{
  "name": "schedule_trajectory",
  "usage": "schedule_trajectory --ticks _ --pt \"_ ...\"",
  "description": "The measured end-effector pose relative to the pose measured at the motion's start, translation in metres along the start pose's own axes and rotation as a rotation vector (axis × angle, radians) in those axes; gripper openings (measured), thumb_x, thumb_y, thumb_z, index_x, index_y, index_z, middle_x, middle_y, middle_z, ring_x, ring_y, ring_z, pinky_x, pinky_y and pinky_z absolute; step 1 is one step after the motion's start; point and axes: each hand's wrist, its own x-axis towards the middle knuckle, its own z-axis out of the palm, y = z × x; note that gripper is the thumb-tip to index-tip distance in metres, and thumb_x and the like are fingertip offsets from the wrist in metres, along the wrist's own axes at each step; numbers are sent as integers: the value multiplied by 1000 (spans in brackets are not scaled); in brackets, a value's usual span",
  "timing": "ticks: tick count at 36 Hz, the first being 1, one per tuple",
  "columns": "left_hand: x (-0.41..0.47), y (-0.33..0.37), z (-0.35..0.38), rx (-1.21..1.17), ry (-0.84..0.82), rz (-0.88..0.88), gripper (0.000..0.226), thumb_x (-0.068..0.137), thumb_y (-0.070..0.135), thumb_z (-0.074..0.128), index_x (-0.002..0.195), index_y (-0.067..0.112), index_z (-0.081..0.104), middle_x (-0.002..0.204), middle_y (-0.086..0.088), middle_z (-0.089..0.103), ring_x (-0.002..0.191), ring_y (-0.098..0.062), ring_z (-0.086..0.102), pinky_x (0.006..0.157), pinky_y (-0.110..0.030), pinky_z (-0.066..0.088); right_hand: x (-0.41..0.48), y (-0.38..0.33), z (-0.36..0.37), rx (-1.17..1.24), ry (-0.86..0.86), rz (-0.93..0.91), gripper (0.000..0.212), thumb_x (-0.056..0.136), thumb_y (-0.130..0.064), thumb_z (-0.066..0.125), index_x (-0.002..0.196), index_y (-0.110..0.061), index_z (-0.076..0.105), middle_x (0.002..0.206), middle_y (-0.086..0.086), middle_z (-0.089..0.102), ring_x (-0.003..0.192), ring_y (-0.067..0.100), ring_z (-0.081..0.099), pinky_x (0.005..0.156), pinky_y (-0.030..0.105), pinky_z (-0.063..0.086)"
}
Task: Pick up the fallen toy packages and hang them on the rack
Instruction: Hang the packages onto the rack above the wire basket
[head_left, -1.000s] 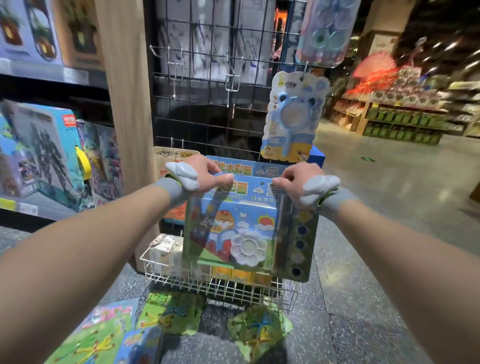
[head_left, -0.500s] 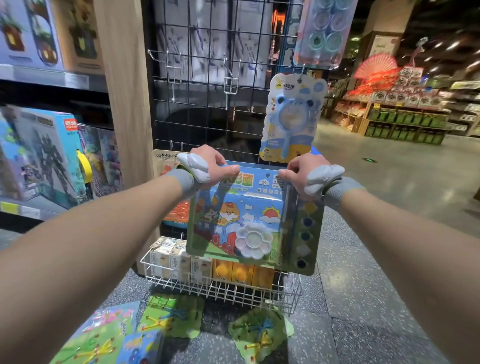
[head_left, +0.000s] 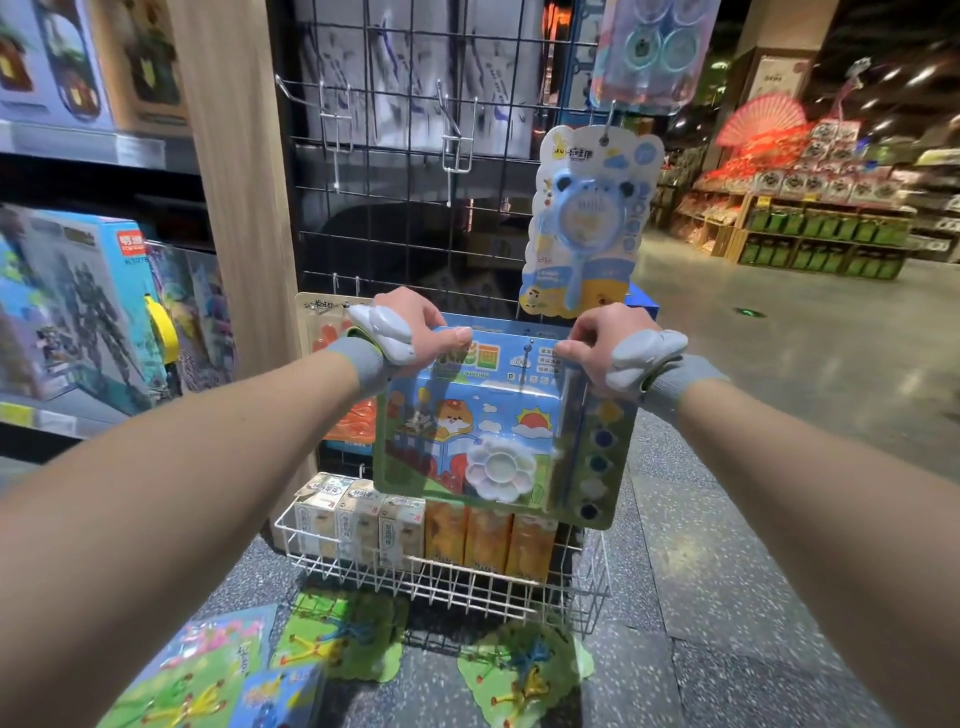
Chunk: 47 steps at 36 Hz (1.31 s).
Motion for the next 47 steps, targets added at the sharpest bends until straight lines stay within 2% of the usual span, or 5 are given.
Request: schedule_trajectory --ticks 12,21,32,37,47 --pt "17 5 8 178 6 45 49 90 61 53 100 18 74 104 -4 70 100 -26 63 75 -27 44 26 11 14 -20 -5 111 27 89 -24 65 114 -15 65 114 7 65 96 24 58 72 26 41" --pt "32 3 18 192 31 51 47 91 59 54 94 18 75 104 -5 69 101 -26 61 74 -26 40 43 18 28 -57 98 167 14 81 -25 72 92 -18 69 69 -4 51 58 13 47 59 26 42" --pt "38 -5 28 -58 167 -45 45 76 56 74 88 17 56 90 5 59 79 -15 53 55 -19 31 41 22 36 -52 200 144 11 78 -33 71 86 -26 70 96 4 56 94 28 56 74 29 46" --pt "26 -10 21 -113 201 -38 33 83 39 74 101 14 62 104 1 64 96 -19 59 77 -26 44 33 20 34 -130 249 180 18 78 -28 68 94 -21 67 97 2 43 108 32 49 86 36 43" --pt "-3 -32 12 -44 159 -53 27 89 43 65 85 17 59 84 4 56 81 -17 55 65 -25 40 -6 3 45 -33 159 189 30 89 -37 47 69 -16 54 68 2 57 61 23 50 53 27 35"
